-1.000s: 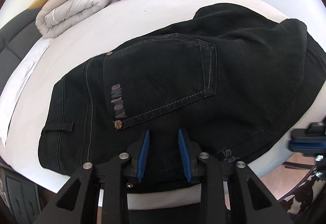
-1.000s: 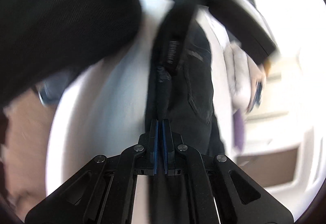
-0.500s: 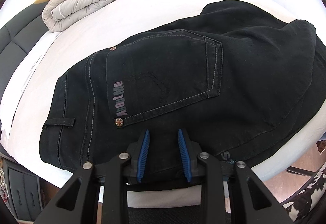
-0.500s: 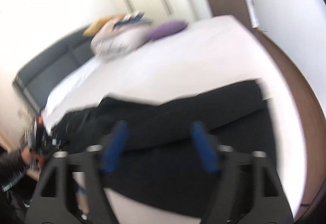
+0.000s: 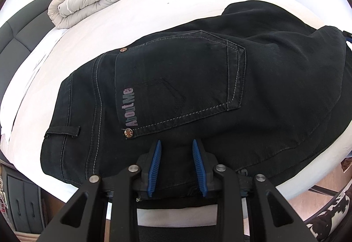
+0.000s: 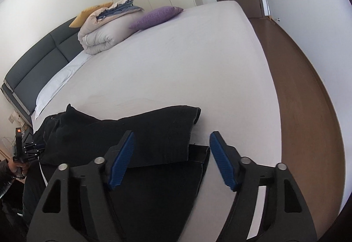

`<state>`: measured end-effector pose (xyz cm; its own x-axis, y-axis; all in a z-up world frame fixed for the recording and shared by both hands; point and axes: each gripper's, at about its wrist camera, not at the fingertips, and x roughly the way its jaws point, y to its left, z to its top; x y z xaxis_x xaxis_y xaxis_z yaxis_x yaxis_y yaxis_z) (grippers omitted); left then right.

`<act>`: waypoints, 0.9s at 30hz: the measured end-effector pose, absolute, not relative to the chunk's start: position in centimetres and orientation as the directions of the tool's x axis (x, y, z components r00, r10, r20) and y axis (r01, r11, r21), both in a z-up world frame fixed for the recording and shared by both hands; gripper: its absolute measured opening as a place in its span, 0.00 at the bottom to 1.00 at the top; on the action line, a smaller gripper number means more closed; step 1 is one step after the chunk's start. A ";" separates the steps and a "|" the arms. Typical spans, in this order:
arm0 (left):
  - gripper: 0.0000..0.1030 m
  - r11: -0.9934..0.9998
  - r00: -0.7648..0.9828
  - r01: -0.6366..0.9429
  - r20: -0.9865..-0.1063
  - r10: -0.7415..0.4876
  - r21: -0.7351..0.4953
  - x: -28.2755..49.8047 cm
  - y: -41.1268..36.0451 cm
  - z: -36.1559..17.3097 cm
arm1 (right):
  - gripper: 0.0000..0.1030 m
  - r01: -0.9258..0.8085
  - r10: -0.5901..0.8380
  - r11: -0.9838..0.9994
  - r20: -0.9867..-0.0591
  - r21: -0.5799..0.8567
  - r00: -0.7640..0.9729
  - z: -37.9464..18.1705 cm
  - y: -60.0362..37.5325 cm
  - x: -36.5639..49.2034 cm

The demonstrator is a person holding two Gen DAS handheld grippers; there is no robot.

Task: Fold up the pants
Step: 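Hold the waistband with the left gripper while the right moves to the leg hem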

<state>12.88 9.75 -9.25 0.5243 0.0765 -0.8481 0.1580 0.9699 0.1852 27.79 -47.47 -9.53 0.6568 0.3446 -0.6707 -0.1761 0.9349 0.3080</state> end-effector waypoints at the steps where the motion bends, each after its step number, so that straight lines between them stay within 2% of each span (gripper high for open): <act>1: 0.32 0.970 0.524 0.157 -0.848 0.077 0.186 12.9 9.7 -9.3 | 0.43 -0.176 0.338 0.939 -0.686 0.297 0.644 -10.1 -46.9 28.2; 2: 0.32 0.970 0.524 0.157 -0.848 0.077 0.185 13.0 9.7 -9.3 | 0.28 -0.183 0.343 0.937 -0.694 0.296 0.633 -10.4 -46.8 28.5; 4: 0.32 0.971 0.525 0.156 -0.848 0.075 0.182 13.0 9.7 -9.3 | 0.20 -0.186 0.324 0.945 -0.706 0.268 0.630 -10.2 -46.0 28.6; 5: 0.32 0.971 0.526 0.156 -0.847 0.074 0.181 12.9 9.8 -9.3 | 0.09 -0.191 0.329 0.944 -0.706 0.270 0.628 -9.8 -46.0 28.6; 6: 0.32 0.971 0.527 0.155 -0.847 0.073 0.180 12.9 9.8 -9.3 | 0.06 -0.197 0.339 0.940 -0.706 0.278 0.622 -9.2 -45.2 27.9; 10: 0.32 0.972 0.531 0.155 -0.845 0.071 0.179 12.8 9.9 -9.4 | 0.03 -0.174 0.415 0.904 -0.705 0.390 0.575 -4.9 -43.8 26.1; 14: 0.32 0.972 0.535 0.154 -0.842 0.071 0.179 12.6 10.0 -9.4 | 0.03 -0.146 0.571 0.769 -0.565 0.623 0.595 0.8 -44.7 24.2; 17: 0.32 0.972 0.536 0.153 -0.841 0.069 0.177 12.5 10.1 -9.5 | 0.03 -0.097 0.605 0.675 -0.473 0.731 0.641 4.1 -46.1 23.2; 19: 0.32 0.973 0.538 0.153 -0.840 0.066 0.175 12.4 10.2 -9.5 | 0.03 0.037 0.551 0.637 -0.488 0.770 0.677 3.8 -48.5 23.1; 21: 0.32 0.973 0.541 0.153 -0.839 0.065 0.173 12.3 10.3 -9.5 | 0.04 0.201 0.442 0.654 -0.584 0.729 0.681 2.1 -51.3 23.1; 23: 0.32 0.973 0.545 0.152 -0.836 0.064 0.174 12.1 10.3 -9.4 | 0.05 0.265 0.348 0.697 -0.637 0.666 0.688 0.8 -52.4 22.1; 24: 0.32 0.973 0.546 0.152 -0.835 0.066 0.176 12.1 10.3 -9.4 | 0.06 0.239 0.341 0.727 -0.641 0.644 0.687 0.5 -52.2 21.6; 25: 0.32 0.972 0.546 0.152 -0.835 0.068 0.178 12.1 10.2 -9.5 | 0.15 0.186 0.343 0.767 -0.638 0.613 0.689 0.3 -51.6 21.1; 27: 0.32 0.972 0.545 0.154 -0.836 0.067 0.179 12.1 10.2 -9.5 | 0.52 0.091 0.328 0.835 -0.624 0.543 0.709 -0.2 -49.7 20.2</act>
